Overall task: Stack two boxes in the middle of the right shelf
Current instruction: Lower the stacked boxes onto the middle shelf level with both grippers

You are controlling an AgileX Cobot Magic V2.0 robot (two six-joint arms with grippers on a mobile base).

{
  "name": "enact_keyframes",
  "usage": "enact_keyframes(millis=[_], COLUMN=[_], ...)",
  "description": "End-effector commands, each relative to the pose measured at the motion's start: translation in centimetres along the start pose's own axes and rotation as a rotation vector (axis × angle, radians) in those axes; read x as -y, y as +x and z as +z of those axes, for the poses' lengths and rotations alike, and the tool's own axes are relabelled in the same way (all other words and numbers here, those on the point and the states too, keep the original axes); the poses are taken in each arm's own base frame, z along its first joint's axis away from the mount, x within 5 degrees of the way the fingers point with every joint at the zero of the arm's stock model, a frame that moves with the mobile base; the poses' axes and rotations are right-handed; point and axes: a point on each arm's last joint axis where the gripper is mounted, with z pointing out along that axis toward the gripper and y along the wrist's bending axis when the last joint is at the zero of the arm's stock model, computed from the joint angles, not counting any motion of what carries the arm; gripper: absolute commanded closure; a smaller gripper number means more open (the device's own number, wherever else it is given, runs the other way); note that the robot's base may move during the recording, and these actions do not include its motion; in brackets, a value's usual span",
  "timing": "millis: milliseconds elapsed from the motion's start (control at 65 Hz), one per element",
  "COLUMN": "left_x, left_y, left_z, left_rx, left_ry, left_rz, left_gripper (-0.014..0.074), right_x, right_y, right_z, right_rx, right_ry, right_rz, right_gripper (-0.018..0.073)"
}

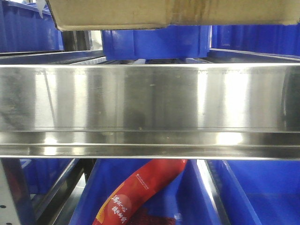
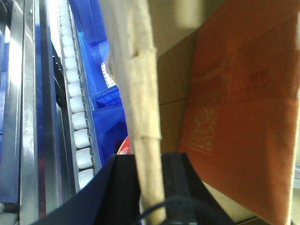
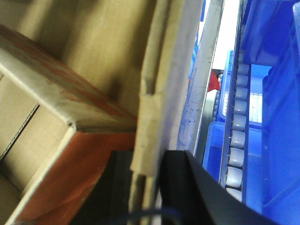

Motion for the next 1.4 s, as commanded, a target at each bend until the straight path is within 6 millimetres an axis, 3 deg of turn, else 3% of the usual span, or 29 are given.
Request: enact_keyframes(millis=[0, 662, 877, 1046, 1385], left_x=[-0.4, -0.4, -2.0, -4.1, -4.9], left_y=[-0.6, -0.7, -0.7, -0.8, -0.4], left_z=[-0.8, -0.9, -0.9, -0.1, 6.1], left_rx=[0.065, 0.074, 0.067, 0.039, -0.102], left_ry=[-0.019, -0.020, -0.163, -0.164, -0.105], left_rz=[0.011, 0.013, 0.046, -0.019, -0.023], left_gripper=[0.0708, 0.0708, 0.0708, 0.0708, 0.0708], right_x=[0.3, 0.3, -0.5, 0.0, 1.6], right_y=[-0.5, -0.9, -0.9, -0.6, 0.9], right_z=[-0.6, -0.6, -0.5, 1.6, 8.2], right_rx=[0.054, 0.097, 0.099, 0.024, -0.221], right_ry=[0.026, 0.028, -0.066, -0.071, -0.087], right_rz=[-0.017, -0.016, 0.032, 0.046, 0.064], right_gripper=[0.0713, 0.0713, 0.0713, 0.0713, 0.0712])
